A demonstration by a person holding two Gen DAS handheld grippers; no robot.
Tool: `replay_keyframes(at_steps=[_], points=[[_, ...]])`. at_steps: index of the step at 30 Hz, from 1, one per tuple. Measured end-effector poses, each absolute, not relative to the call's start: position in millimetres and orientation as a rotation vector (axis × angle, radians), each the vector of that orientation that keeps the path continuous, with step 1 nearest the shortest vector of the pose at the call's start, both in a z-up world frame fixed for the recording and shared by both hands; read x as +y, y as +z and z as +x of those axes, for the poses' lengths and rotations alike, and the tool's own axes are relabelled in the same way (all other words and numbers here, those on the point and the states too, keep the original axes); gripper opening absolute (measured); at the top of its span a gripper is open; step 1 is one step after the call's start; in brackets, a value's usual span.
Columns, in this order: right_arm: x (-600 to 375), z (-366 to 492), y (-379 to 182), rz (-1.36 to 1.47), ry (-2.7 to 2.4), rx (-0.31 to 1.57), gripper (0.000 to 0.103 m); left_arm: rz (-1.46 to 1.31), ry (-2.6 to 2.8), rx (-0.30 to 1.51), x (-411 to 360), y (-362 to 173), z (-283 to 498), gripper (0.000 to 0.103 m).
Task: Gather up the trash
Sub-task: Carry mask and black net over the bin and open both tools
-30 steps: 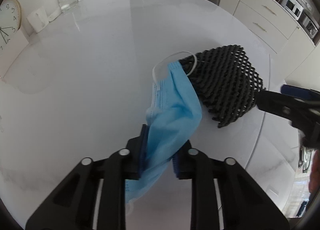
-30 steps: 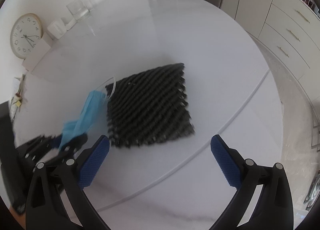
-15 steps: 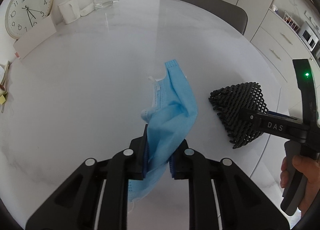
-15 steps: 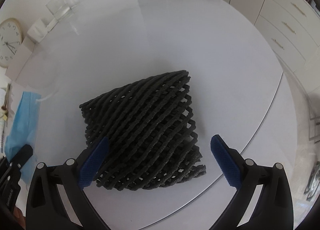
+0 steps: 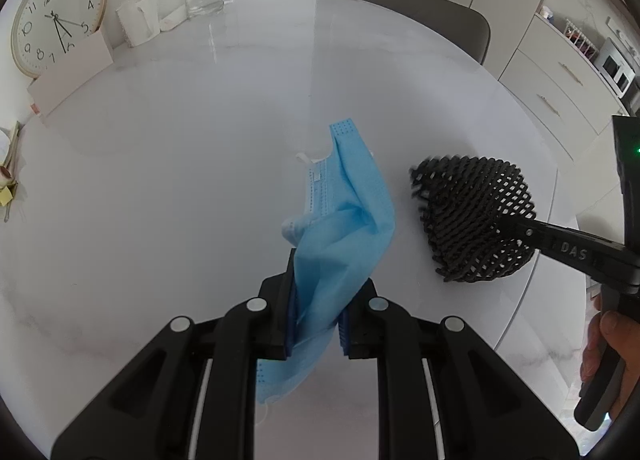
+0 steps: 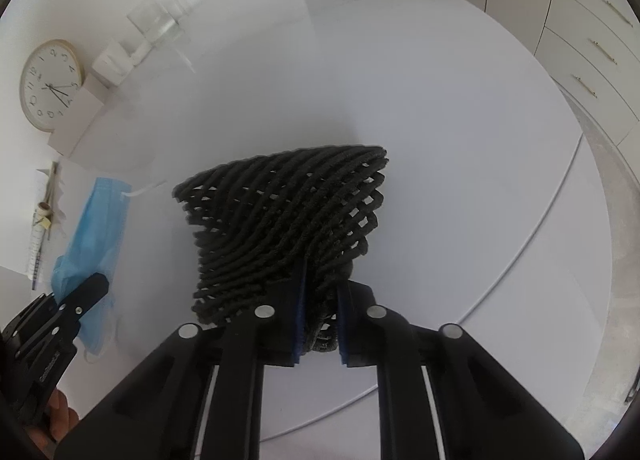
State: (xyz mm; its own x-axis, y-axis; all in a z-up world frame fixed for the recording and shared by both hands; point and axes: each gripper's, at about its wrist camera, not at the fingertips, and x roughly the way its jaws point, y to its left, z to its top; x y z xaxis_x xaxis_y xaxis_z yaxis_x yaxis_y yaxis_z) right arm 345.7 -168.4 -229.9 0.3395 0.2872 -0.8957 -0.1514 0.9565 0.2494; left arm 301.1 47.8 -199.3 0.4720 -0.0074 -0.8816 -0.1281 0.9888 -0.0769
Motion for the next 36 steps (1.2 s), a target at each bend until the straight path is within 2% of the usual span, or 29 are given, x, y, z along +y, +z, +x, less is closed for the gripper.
replay_keyframes(at_steps=[10,20,27,36], points=[[-213.7,277.3,-175.5,0.137,0.283,1.095,0.011,-0.035,-0.047,1.033,-9.3,-157.2,262.5,0.016],[-312.4,110.6,-125.9,0.114,0.213,1.059,0.011,0.058,-0.408,1.048,-130.0,-116.9,157.7,0.016],[-389.8,-10.0,-138.3,0.154,0.147,1.12,0.011,0.169,-0.612,1.142,-216.7,-135.1,62.5,0.016],[-429.0,-84.1,-184.1,0.194,0.123,1.213,0.011,0.273,-0.709,1.234,-281.0,-177.3,-7.7,0.016]])
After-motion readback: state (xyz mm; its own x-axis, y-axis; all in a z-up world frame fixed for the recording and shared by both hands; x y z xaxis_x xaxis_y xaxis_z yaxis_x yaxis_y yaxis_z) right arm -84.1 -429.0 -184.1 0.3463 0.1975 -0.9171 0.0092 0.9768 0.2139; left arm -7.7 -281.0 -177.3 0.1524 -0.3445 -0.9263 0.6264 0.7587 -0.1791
